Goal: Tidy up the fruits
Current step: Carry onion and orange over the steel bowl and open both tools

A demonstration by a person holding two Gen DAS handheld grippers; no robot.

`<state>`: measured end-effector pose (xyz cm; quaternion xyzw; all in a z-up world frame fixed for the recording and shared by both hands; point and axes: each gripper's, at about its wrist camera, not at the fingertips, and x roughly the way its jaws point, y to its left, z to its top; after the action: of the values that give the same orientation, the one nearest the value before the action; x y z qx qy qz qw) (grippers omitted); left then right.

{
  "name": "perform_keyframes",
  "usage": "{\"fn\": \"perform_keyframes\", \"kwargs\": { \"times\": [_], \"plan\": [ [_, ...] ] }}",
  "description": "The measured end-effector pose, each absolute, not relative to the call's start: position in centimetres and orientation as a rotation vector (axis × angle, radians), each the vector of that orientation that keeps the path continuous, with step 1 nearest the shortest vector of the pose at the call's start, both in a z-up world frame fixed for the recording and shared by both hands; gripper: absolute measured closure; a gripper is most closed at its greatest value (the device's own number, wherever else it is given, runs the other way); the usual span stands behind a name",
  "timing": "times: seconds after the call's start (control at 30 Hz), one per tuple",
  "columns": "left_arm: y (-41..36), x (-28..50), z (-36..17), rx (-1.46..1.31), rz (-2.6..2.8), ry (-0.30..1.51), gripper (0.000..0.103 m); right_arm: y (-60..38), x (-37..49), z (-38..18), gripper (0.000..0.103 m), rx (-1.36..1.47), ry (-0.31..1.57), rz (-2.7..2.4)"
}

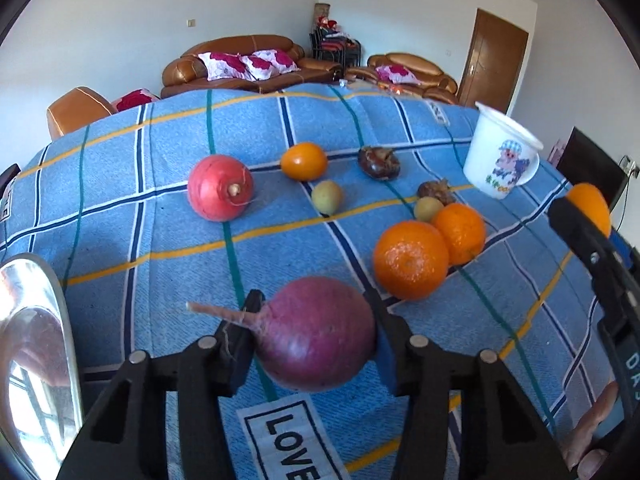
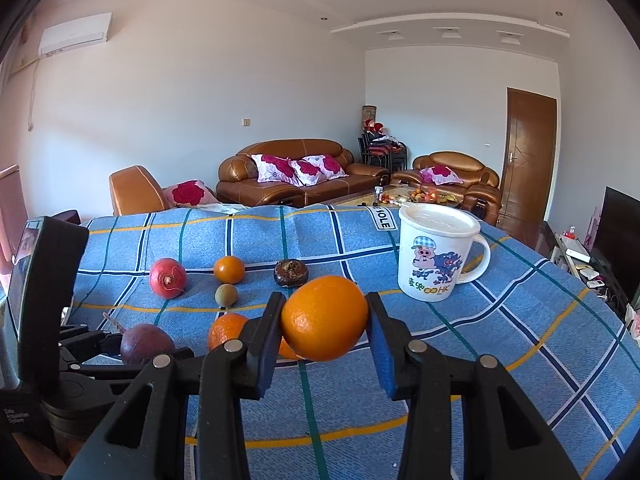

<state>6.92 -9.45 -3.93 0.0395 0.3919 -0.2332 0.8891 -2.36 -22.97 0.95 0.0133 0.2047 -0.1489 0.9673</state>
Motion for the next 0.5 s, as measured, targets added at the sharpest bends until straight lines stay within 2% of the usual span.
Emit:
{"fn": "perform_keyframes", "kwargs": {
  "times": [0.27, 0.5],
  "plan": [
    [-4.4, 3.7, -0.8, 0.014, -0.466, 0.599, 0.051, -21.0, -2.9, 1.4, 0.061, -0.009, 0.347, -0.208],
    [0.6, 1.4, 1.2, 0.021, -0.423, 0.471, 0.051, -17.9, -2.3, 1.3, 0.061, 0.097, 0.373, -0.092]
  ]
}}
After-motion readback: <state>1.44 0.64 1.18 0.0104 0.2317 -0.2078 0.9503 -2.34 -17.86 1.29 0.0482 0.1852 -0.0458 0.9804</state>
